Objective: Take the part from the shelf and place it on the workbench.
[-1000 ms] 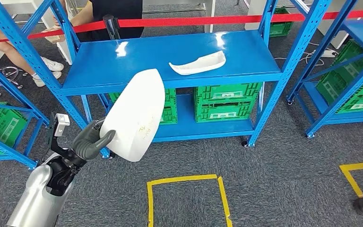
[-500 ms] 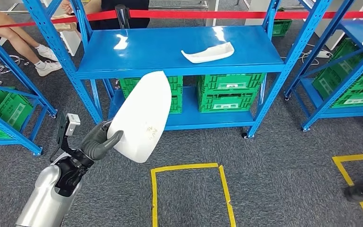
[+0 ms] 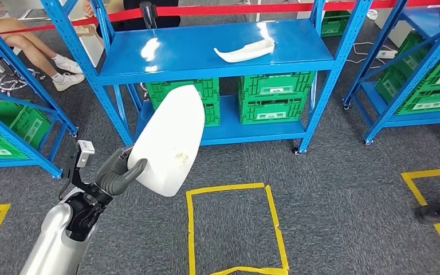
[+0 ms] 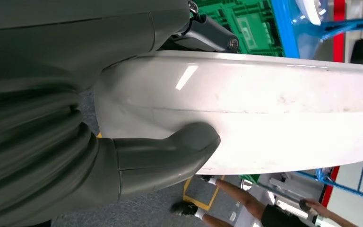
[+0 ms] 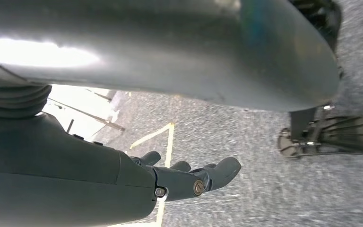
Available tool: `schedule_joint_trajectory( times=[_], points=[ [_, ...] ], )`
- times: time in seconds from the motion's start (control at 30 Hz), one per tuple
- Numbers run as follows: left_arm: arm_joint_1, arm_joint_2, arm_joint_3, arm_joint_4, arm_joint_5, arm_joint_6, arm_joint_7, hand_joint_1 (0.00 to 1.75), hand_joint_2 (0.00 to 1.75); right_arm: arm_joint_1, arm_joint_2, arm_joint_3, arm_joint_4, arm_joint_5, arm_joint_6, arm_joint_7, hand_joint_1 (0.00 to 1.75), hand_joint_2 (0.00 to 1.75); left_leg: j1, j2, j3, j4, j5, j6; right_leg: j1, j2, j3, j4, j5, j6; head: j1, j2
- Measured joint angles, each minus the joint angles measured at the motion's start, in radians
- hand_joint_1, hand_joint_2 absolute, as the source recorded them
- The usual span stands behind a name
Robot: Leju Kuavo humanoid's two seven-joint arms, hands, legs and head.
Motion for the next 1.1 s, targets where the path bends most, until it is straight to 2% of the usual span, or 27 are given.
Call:
schedule_joint_trajectory(
  times=[0.03, 0.07, 0.13, 0.17, 0.2, 0.27, 0.3, 0.33, 0.4, 0.43, 0.47, 0.5, 0.53, 0.57, 0.63, 0.67, 0.7, 0.77, 0.8, 0.83, 0.9, 0.93, 0.97, 1.0, 1.03, 1.07, 1.1],
  points=[
    [0.003, -0.002, 0.003, -0.006, -0.004, 0.000, 0.001, 1.75, 1.75, 0.000, 0.001, 0.000, 0.000, 0.000, 0.000, 0.000, 0.00, 0.00, 0.001, 0.000, 0.043, -0.036, 0.029, -0.001, -0.001, 0.000, -0.019, 0.005, 0.012, 0.004, 0.000, 0.000],
    [0.005, -0.003, 0.006, -0.012, -0.008, 0.000, 0.002, 1.75, 1.75, 0.000, 0.002, 0.000, 0.000, -0.001, 0.000, 0.000, 0.00, 0.00, 0.003, 0.000, 0.097, -0.100, 0.037, -0.002, -0.002, -0.001, -0.035, 0.010, 0.023, 0.009, -0.001, 0.000],
    [0.008, -0.007, 0.012, -0.026, -0.015, 0.000, 0.003, 1.75, 1.75, -0.001, 0.003, -0.001, 0.000, -0.002, 0.000, 0.003, 0.00, 0.00, 0.000, -0.003, 0.195, -0.236, 0.006, 0.008, 0.000, -0.001, -0.052, 0.017, 0.044, 0.020, -0.001, 0.000],
    [0.010, -0.009, 0.015, -0.031, -0.018, 0.000, 0.003, 1.75, 1.75, -0.001, 0.003, -0.002, 0.000, -0.003, 0.000, 0.004, 0.00, 0.00, -0.003, -0.004, 0.216, -0.275, -0.012, 0.016, 0.001, -0.001, -0.055, 0.017, 0.054, 0.026, -0.001, 0.000],
    [0.012, -0.011, 0.018, -0.035, -0.020, 0.000, 0.003, 1.75, 1.75, -0.001, 0.004, -0.002, 0.000, -0.004, 0.000, 0.005, 0.00, 0.00, -0.006, -0.005, 0.220, -0.289, -0.015, 0.027, 0.000, -0.001, -0.055, 0.015, 0.065, 0.032, -0.001, 0.000],
    [0.017, -0.013, 0.022, -0.038, -0.022, 0.000, 0.003, 1.75, 1.75, 0.002, 0.005, -0.003, 0.000, -0.004, 0.000, 0.002, 0.00, 0.00, -0.006, -0.001, 0.200, -0.284, 0.004, 0.050, -0.004, 0.000, -0.061, 0.017, 0.067, 0.044, -0.003, 0.000],
    [0.019, -0.014, 0.024, -0.039, -0.024, -0.001, 0.003, 1.75, 1.75, 0.003, 0.007, -0.003, 0.001, -0.003, 0.000, 0.002, 0.00, 0.00, -0.006, 0.001, 0.188, -0.284, 0.016, 0.060, -0.006, 0.002, -0.072, 0.038, 0.037, 0.049, -0.002, 0.000],
    [0.022, -0.016, 0.026, -0.040, -0.026, -0.002, 0.003, 1.75, 1.75, 0.004, 0.007, -0.003, 0.001, -0.002, 0.000, 0.004, 0.00, 0.00, -0.005, 0.003, 0.172, -0.285, 0.031, 0.069, -0.007, 0.003, -0.086, 0.080, -0.013, 0.054, -0.002, 0.000],
    [0.029, -0.016, 0.030, -0.042, -0.028, -0.004, 0.003, 1.75, 1.75, 0.005, 0.009, -0.003, 0.001, 0.000, 0.000, 0.008, 0.00, 0.00, -0.006, 0.003, 0.139, -0.283, 0.060, 0.076, -0.007, 0.006, -0.118, 0.211, -0.124, 0.059, 0.000, 0.000],
    [0.033, -0.016, 0.032, -0.042, -0.029, -0.004, 0.003, 1.75, 1.75, 0.004, 0.009, -0.003, 0.001, 0.001, 0.000, 0.010, 0.00, 0.00, -0.008, 0.003, 0.122, -0.282, 0.074, 0.076, -0.007, 0.006, -0.125, 0.272, -0.151, 0.060, 0.001, 0.000],
    [0.037, -0.016, 0.033, -0.042, -0.029, -0.005, 0.003, 1.75, 1.75, 0.004, 0.010, -0.003, 0.001, 0.001, 0.000, 0.010, 0.00, 0.00, -0.009, 0.003, 0.103, -0.280, 0.088, 0.076, -0.007, 0.007, -0.120, 0.311, -0.150, 0.059, 0.001, 0.000],
    [0.041, -0.016, 0.034, -0.042, -0.029, -0.005, 0.003, 1.75, 1.75, 0.004, 0.010, -0.003, 0.001, 0.001, 0.000, 0.010, 0.00, 0.00, -0.011, 0.003, 0.083, -0.277, 0.101, 0.075, -0.006, 0.007, -0.099, 0.318, -0.131, 0.056, 0.002, 0.000],
    [0.043, -0.017, 0.035, -0.042, -0.029, -0.005, 0.002, 1.75, 1.75, 0.004, 0.011, -0.003, 0.001, 0.001, 0.000, 0.011, 0.00, 0.00, -0.013, 0.002, 0.064, -0.274, 0.114, 0.074, -0.004, 0.007, -0.060, 0.288, -0.105, 0.050, 0.002, 0.000],
    [0.044, -0.017, 0.036, -0.043, -0.029, -0.006, 0.002, 1.75, 1.75, 0.003, 0.011, -0.003, 0.001, 0.001, 0.000, 0.011, 0.00, 0.00, -0.014, 0.002, 0.049, -0.271, 0.125, 0.072, -0.001, 0.008, -0.003, 0.228, -0.090, 0.042, 0.002, 0.000],
    [0.047, -0.018, 0.038, -0.046, -0.029, -0.007, 0.002, 1.75, 1.75, -0.001, 0.012, -0.003, 0.000, 0.001, 0.000, 0.013, 0.00, 0.00, -0.017, 0.003, 0.027, -0.264, 0.144, 0.064, 0.008, 0.008, 0.115, 0.073, -0.110, 0.025, 0.001, 0.000],
    [0.048, -0.018, 0.041, -0.047, -0.029, -0.009, 0.002, 1.75, 1.75, -0.002, 0.012, -0.003, -0.001, 0.001, 0.000, 0.013, 0.00, 0.00, -0.016, 0.004, 0.022, -0.264, 0.154, 0.059, 0.012, 0.008, 0.149, 0.020, -0.127, 0.021, 0.001, 0.000],
    [0.049, -0.019, 0.043, -0.049, -0.029, -0.010, 0.001, 1.75, 1.75, -0.002, 0.012, -0.003, -0.001, 0.000, 0.000, 0.011, 0.00, 0.00, -0.016, 0.006, 0.019, -0.266, 0.165, 0.053, 0.016, 0.008, 0.163, -0.010, -0.136, 0.018, 0.000, 0.000],
    [0.056, -0.019, 0.049, -0.050, -0.028, -0.015, 0.000, 1.75, 1.75, 0.001, 0.014, -0.003, -0.001, 0.000, -0.001, 0.005, 0.00, 0.00, -0.013, 0.005, 0.012, -0.269, 0.175, 0.040, 0.014, 0.006, 0.149, -0.022, -0.118, 0.010, 0.001, 0.000],
    [0.062, -0.018, 0.052, -0.050, -0.026, -0.017, -0.001, 1.75, 1.75, 0.002, 0.016, -0.003, -0.001, 0.000, -0.003, 0.003, 0.00, 0.00, -0.012, 0.003, 0.003, -0.257, 0.155, 0.035, 0.011, 0.003, 0.139, -0.024, -0.105, 0.003, 0.000, 0.000],
    [0.067, -0.016, 0.056, -0.050, -0.024, -0.020, -0.003, 1.75, 1.75, 0.003, 0.017, -0.004, -0.001, 0.000, -0.005, 0.002, 0.00, 0.00, -0.010, 0.001, -0.009, -0.227, 0.115, 0.029, 0.009, 0.001, 0.125, -0.027, -0.092, -0.003, -0.002, 0.000],
    [0.077, -0.012, 0.063, -0.050, -0.019, -0.024, -0.008, 1.75, 1.75, 0.004, 0.019, -0.004, -0.001, 0.000, -0.008, 0.002, 0.00, 0.00, -0.005, 0.000, -0.034, -0.114, 0.007, 0.019, 0.008, 0.000, 0.094, -0.025, -0.067, -0.009, -0.008, 0.000],
    [0.082, -0.010, 0.066, -0.050, -0.018, -0.025, -0.010, 1.75, 1.75, 0.005, 0.019, -0.004, -0.001, 0.000, -0.008, 0.002, 0.00, 0.00, -0.003, 0.000, -0.041, -0.053, -0.025, 0.014, 0.008, -0.001, 0.078, -0.024, -0.055, -0.009, -0.010, 0.000],
    [0.086, -0.009, 0.069, -0.050, -0.016, -0.025, -0.011, 1.75, 1.75, 0.005, 0.020, -0.004, -0.001, 0.000, -0.008, 0.003, 0.00, 0.00, -0.002, 0.000, -0.039, -0.010, -0.032, 0.011, 0.007, -0.001, 0.061, -0.022, -0.042, -0.007, -0.011, 0.000],
    [0.091, -0.008, 0.071, -0.050, -0.015, -0.026, -0.012, 1.75, 1.75, 0.005, 0.020, -0.004, -0.001, 0.000, -0.008, 0.003, 0.00, 0.00, -0.001, 0.000, -0.023, 0.005, -0.014, 0.009, 0.006, -0.002, 0.044, -0.018, -0.031, -0.005, -0.012, 0.000],
    [0.095, -0.008, 0.074, -0.052, -0.012, -0.026, -0.012, 1.75, 1.75, 0.005, 0.020, -0.004, -0.001, 0.001, -0.008, 0.003, 0.00, 0.00, 0.000, 0.000, 0.009, -0.014, 0.015, 0.007, 0.005, -0.002, 0.026, -0.012, -0.020, -0.002, -0.014, 0.000],
    [0.099, -0.007, 0.076, -0.055, -0.011, -0.026, -0.013, 1.75, 1.75, 0.004, 0.020, -0.004, -0.001, 0.002, -0.008, 0.003, 0.00, 0.00, 0.002, 0.000, 0.057, -0.064, 0.037, 0.007, 0.004, -0.003, 0.009, -0.005, -0.011, 0.002, -0.016, 0.000],
    [0.101, -0.007, 0.079, -0.060, -0.009, -0.027, -0.014, 1.75, 1.75, 0.004, 0.021, -0.004, -0.001, 0.004, -0.008, 0.003, 0.00, 0.00, 0.002, -0.001, 0.114, -0.135, 0.039, 0.007, 0.004, -0.003, -0.006, 0.003, -0.004, 0.007, -0.017, 0.000]
  ],
)
